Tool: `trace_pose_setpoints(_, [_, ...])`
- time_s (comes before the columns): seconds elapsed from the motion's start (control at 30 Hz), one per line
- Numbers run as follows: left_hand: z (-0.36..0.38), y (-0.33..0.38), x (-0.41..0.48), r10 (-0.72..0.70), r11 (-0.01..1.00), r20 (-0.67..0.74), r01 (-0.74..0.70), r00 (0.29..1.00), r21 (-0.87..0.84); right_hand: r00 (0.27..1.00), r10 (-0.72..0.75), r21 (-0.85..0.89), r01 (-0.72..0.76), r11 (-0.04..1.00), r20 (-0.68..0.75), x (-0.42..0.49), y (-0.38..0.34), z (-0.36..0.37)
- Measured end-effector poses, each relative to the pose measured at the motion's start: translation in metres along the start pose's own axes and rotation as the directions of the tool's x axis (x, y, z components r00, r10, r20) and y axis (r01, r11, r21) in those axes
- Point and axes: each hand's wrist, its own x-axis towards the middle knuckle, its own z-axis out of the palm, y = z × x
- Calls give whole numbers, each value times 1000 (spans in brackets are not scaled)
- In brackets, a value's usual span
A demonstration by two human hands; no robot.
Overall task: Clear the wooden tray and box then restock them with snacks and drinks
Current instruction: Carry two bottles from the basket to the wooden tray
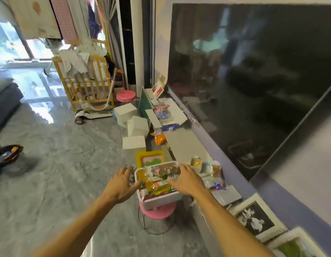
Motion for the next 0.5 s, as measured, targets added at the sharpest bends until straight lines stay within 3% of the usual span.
trace_pose_setpoints(0.27, [53,-28,91,-138,987,110,146,984,-70,983,-70,-44,79,996,170,137,11,42])
trace_pose_setpoints(0.5, [116,-63,173,-261,927,290,323,921,-191,943,-73,-145,126,981,326,257,4,102])
